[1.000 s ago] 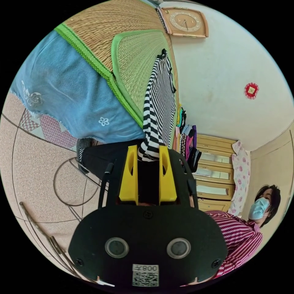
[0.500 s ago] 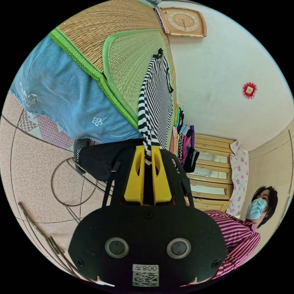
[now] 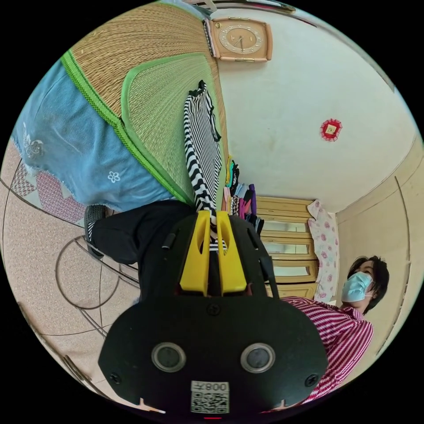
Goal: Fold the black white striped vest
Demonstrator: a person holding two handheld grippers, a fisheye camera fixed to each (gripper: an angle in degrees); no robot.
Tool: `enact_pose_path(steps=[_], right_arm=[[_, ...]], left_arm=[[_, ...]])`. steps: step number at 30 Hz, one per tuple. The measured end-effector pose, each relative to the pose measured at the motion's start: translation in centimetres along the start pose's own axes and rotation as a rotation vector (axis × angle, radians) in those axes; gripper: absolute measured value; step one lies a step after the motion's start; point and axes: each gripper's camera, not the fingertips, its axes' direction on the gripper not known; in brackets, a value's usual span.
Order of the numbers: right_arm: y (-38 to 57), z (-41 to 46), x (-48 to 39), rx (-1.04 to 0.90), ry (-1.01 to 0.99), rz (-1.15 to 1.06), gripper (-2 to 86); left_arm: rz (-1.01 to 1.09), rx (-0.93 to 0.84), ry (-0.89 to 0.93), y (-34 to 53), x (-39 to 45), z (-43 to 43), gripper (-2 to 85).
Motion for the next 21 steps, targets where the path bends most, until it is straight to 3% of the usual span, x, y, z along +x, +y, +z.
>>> enact_pose_path(steps=[21], right_arm=[[1.7,-2.0,-14.0,-0.018,-0.036,-0.101,1.2]], left_arm=[[0.030,-0.018,0.123,8.1,-2.6,-4.6,2.2]])
